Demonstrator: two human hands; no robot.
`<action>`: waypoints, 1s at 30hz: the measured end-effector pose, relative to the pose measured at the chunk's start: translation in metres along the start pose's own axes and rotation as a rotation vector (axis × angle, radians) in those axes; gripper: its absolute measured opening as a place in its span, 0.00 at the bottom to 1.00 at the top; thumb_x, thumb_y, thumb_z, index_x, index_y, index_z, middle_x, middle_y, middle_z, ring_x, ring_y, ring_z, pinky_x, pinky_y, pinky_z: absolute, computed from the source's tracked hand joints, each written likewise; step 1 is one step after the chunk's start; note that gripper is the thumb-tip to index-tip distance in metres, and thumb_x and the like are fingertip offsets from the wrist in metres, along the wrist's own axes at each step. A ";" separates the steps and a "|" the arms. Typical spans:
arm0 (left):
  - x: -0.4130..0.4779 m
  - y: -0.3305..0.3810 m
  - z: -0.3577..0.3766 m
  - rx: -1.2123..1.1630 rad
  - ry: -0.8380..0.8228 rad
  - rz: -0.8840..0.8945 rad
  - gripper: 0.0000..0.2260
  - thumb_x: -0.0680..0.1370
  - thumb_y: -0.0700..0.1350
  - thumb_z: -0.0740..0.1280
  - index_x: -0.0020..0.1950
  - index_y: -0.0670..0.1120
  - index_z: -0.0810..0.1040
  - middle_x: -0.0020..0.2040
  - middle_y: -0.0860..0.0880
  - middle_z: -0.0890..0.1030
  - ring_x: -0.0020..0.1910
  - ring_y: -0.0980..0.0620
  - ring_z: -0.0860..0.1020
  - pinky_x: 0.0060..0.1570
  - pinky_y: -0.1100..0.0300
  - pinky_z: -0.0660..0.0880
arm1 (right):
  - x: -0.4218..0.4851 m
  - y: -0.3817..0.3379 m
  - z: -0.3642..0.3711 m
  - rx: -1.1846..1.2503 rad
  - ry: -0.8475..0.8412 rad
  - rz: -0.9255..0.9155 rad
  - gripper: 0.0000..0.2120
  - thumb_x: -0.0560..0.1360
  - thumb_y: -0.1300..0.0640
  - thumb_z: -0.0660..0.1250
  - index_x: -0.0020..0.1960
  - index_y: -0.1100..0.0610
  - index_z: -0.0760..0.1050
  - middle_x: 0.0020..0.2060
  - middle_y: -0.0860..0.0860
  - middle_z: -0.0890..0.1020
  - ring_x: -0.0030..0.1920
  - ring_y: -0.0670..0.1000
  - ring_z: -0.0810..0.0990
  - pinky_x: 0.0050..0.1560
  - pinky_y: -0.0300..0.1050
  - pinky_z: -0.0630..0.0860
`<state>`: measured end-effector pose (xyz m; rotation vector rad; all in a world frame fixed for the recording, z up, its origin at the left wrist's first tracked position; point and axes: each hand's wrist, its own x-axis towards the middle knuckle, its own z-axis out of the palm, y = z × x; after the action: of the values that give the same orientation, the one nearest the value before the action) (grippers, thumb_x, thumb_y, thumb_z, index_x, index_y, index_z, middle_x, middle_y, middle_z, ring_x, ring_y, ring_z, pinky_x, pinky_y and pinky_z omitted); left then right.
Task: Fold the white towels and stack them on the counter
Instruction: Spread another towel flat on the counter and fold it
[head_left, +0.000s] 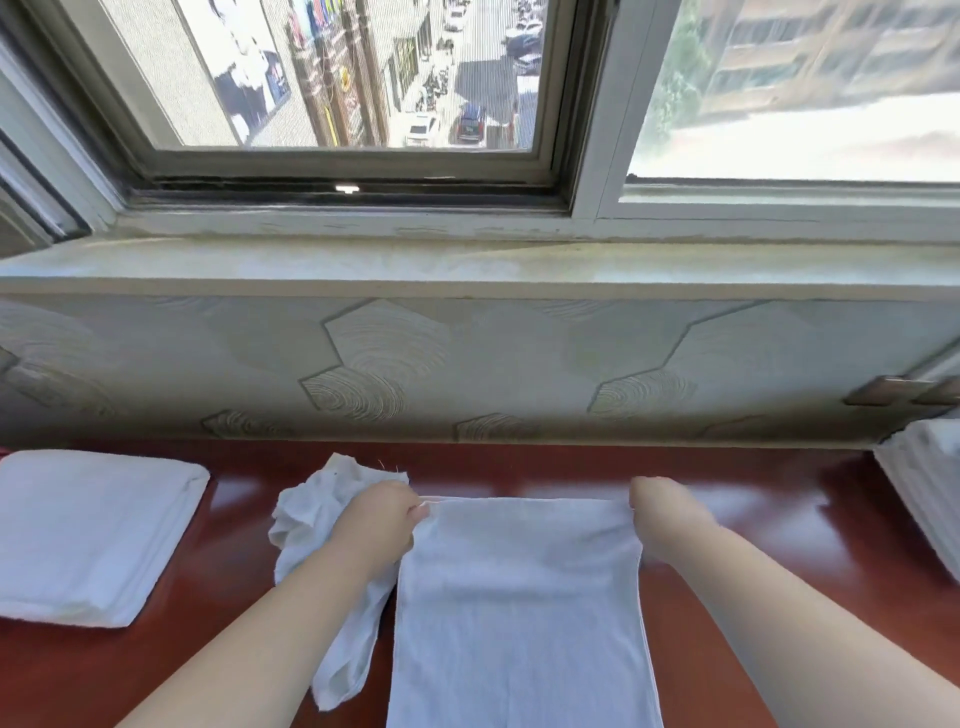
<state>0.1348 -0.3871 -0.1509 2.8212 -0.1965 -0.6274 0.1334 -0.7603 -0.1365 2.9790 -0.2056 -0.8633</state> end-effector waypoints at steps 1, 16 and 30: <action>-0.001 0.006 -0.010 0.010 0.002 0.013 0.13 0.84 0.46 0.62 0.39 0.46 0.72 0.39 0.53 0.71 0.48 0.47 0.78 0.45 0.55 0.71 | -0.007 0.002 -0.012 -0.032 0.031 -0.018 0.16 0.74 0.65 0.61 0.60 0.54 0.76 0.57 0.52 0.80 0.57 0.55 0.80 0.51 0.44 0.77; -0.031 0.041 -0.184 -0.053 0.429 0.185 0.17 0.84 0.51 0.63 0.39 0.44 0.78 0.42 0.50 0.80 0.44 0.47 0.78 0.46 0.50 0.75 | -0.101 0.016 -0.155 0.089 0.587 -0.097 0.14 0.83 0.48 0.63 0.43 0.52 0.81 0.41 0.48 0.72 0.50 0.54 0.78 0.47 0.46 0.71; -0.034 0.077 -0.213 -0.242 0.672 0.168 0.17 0.84 0.50 0.60 0.36 0.53 0.68 0.39 0.55 0.74 0.38 0.58 0.71 0.34 0.58 0.62 | -0.120 0.033 -0.195 0.504 0.699 0.042 0.05 0.78 0.60 0.66 0.50 0.51 0.72 0.45 0.49 0.78 0.49 0.57 0.77 0.45 0.50 0.74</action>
<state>0.1906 -0.4106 0.0696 2.5710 -0.2068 0.3213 0.1333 -0.7778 0.0938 3.4740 -0.5100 0.3199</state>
